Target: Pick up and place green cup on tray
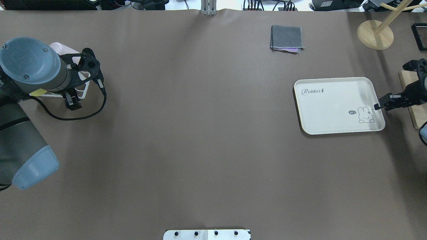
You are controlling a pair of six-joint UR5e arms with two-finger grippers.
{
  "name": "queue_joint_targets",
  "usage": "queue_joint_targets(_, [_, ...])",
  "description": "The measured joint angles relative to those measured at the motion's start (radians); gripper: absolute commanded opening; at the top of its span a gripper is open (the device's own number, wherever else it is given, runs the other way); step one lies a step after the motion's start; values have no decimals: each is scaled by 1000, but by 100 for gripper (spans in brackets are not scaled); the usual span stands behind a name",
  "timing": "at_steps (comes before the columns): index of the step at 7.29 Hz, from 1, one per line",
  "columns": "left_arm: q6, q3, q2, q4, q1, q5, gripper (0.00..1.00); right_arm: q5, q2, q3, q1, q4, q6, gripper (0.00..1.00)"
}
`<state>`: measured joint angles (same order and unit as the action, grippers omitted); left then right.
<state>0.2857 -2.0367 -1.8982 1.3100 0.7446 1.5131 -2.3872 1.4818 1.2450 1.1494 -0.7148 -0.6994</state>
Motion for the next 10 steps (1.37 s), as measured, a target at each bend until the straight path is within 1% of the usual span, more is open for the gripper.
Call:
queue_joint_targets(1, [129, 0, 16, -4, -20, -104, 98, 0, -2, 0, -2, 0, 5, 45])
queue_joint_targets(2, [195, 2, 31, -18, -33, -155, 98, 0, -2, -1, -3, 0, 7, 42])
queue_joint_targets(4, [238, 1, 46, -100, -97, -233, 98, -2, -3, 0, -3, 0, 13, 35])
queue_joint_targets(5, [257, -1, 48, -166, -155, -308, 98, -3, -3, 1, -3, 0, 15, 33])
queue_joint_targets(6, [275, -4, 49, -216, -208, -380, 98, -4, -3, 2, -3, 0, 16, 27])
queue_joint_targets(7, [285, -7, 51, -241, -232, -425, 98, -4, -3, 2, -3, 0, 17, 18])
queue_joint_targets(10, [294, 5, 77, -305, -257, -495, 98, -5, -1, 2, -3, -1, 40, 0])
